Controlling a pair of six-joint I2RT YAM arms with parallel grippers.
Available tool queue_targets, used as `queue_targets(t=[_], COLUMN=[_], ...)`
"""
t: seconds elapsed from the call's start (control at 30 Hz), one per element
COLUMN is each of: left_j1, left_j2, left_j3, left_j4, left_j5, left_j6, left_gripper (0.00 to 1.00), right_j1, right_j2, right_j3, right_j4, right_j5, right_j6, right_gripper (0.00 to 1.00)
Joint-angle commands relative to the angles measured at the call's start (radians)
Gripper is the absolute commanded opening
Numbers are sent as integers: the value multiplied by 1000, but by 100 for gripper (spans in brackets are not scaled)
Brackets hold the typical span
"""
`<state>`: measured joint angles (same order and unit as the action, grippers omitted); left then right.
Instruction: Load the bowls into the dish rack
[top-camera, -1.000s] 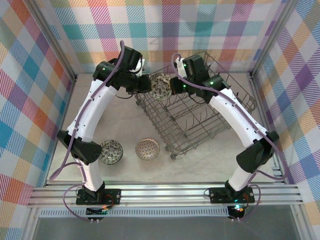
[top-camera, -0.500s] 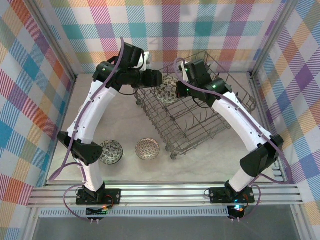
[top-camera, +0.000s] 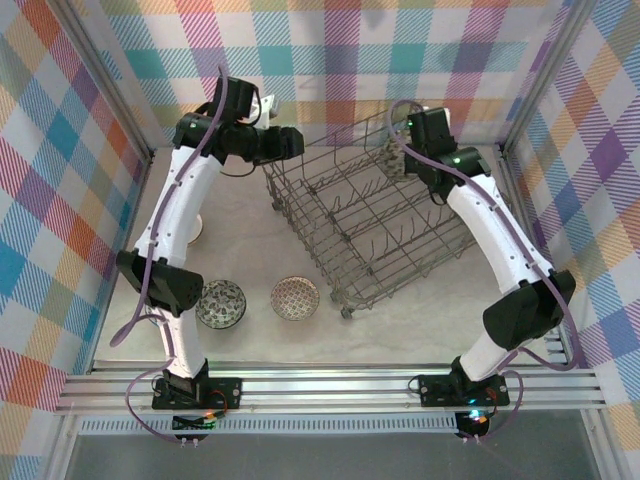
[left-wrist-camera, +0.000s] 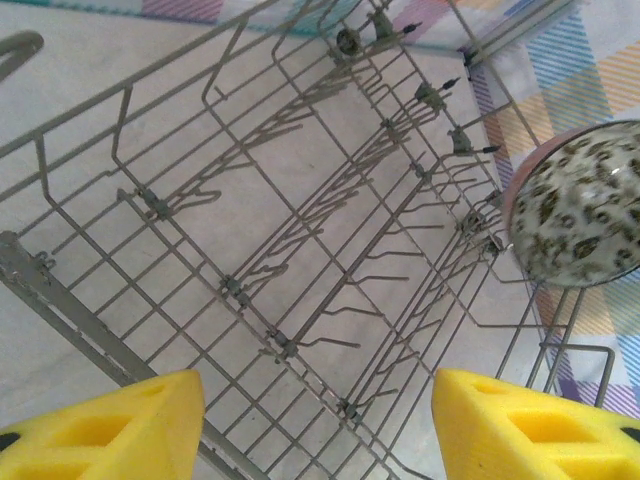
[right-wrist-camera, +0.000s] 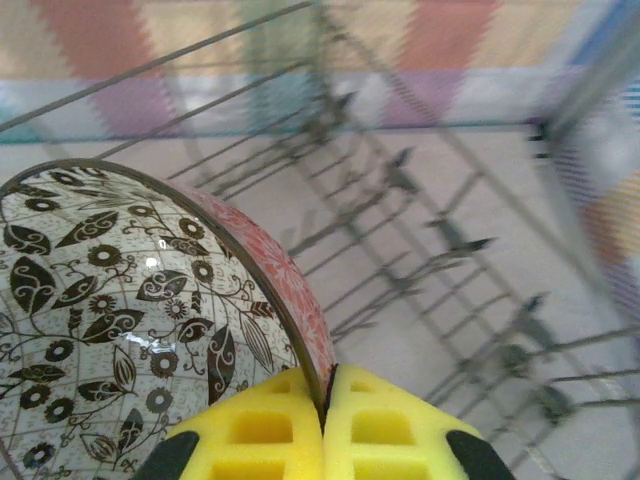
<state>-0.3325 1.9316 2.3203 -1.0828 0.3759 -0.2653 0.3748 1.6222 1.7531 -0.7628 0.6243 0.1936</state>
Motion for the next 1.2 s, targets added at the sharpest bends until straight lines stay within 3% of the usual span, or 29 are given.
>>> queue_targets(t=[0.0, 0.23, 0.5, 0.77, 1.17], left_j1=[29, 51, 62, 64, 65], left_j2=[-8, -25, -113, -57, -21], left_j3=[-43, -118, -307, -282, -260], left_j4=[60, 89, 205, 219, 196], left_j5=[102, 130, 72, 101, 115], left_j6=[31, 46, 44, 27, 37], left_gripper=[62, 63, 64, 64, 64], right_j1=[-22, -78, -112, -143, -166], right_j2=[13, 17, 52, 84, 115], right_j3=[-44, -181, -308, -385, -449], right_j4=[119, 357, 595, 823, 928], right_j5=[241, 400, 460, 479, 480], right_j6=[-103, -282, -521, -707, -824], right_gripper=[0, 0, 0, 0, 0])
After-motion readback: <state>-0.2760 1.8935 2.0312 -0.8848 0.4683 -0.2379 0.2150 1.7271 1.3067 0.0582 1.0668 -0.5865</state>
